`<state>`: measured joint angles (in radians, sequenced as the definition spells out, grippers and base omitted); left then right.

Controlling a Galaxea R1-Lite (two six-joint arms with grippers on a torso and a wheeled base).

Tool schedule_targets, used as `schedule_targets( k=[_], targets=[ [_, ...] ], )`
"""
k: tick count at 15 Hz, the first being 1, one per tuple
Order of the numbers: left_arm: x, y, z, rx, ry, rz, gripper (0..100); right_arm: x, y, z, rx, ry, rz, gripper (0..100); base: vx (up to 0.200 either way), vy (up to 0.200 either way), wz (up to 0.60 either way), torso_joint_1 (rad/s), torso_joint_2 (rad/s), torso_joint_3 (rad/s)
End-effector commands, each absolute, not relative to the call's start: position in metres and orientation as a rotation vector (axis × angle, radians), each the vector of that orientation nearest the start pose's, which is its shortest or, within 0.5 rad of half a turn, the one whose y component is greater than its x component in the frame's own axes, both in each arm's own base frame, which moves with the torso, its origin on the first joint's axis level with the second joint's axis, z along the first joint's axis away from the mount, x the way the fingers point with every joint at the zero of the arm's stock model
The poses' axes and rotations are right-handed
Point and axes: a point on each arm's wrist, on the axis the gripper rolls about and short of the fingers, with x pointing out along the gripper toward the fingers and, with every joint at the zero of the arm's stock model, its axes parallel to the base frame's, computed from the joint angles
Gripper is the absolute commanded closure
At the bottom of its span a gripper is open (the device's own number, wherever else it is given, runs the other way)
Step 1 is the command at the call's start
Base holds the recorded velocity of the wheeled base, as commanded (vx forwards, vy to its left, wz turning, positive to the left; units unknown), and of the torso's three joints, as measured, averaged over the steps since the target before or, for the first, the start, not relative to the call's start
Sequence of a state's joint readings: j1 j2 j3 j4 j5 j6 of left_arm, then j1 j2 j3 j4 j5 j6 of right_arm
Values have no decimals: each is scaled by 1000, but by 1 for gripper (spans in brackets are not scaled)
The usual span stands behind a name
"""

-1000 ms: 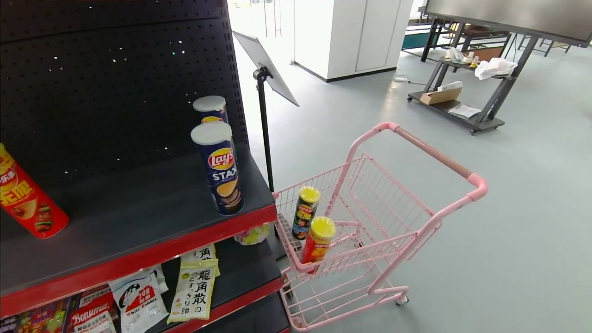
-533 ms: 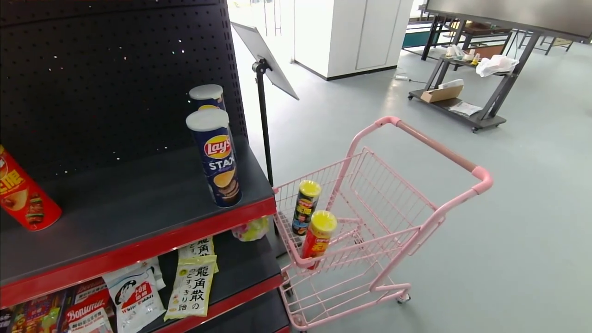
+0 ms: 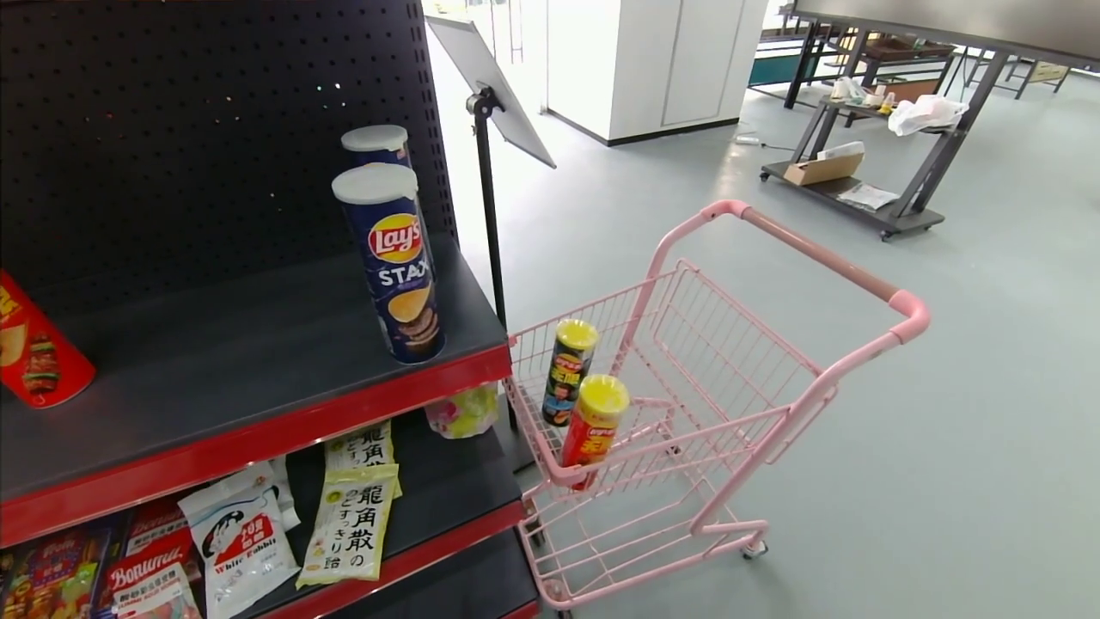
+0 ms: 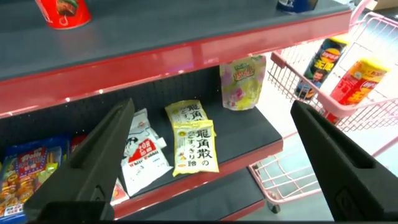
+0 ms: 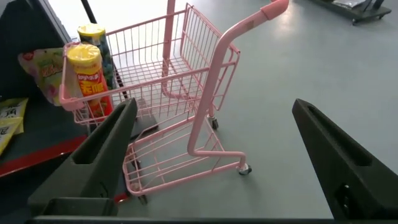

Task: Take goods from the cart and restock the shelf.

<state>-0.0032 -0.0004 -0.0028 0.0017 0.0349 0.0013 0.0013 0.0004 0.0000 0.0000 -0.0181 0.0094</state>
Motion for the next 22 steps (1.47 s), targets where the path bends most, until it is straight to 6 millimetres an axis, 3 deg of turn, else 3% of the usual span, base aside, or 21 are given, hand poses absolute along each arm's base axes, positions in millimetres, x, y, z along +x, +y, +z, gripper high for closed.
schedule_targets(
  k=[1,15,16,17,18,19,20,21,22],
  targets=[
    [-23,1,76,2,-2,32,0,-23,0,75,8,0,-17,0,0,0,0,-144,344,212],
    [-23,1,76,2,-2,32,0,-20,0,79,-23,32,14,0,0,0,0,-154,388,236],
    [-23,1,76,2,-2,32,0,-12,2,152,16,15,150,0,0,0,0,-17,61,56],
    [-23,1,76,2,-2,32,0,25,4,211,153,83,165,0,0,0,0,0,0,0],
    [-23,1,76,2,-2,32,0,51,7,238,197,107,207,0,0,0,0,0,0,0],
    [-23,1,76,2,-2,31,0,67,12,241,169,148,269,0,0,0,0,0,0,0],
    [-23,1,76,2,-2,31,0,95,21,234,96,220,360,0,0,0,0,0,0,0],
    [-23,1,76,2,-2,32,0,138,31,222,95,286,398,0,0,0,0,0,0,0],
    [-23,1,76,2,-2,32,0,161,40,213,101,302,464,0,0,0,0,0,0,0]
  ],
)
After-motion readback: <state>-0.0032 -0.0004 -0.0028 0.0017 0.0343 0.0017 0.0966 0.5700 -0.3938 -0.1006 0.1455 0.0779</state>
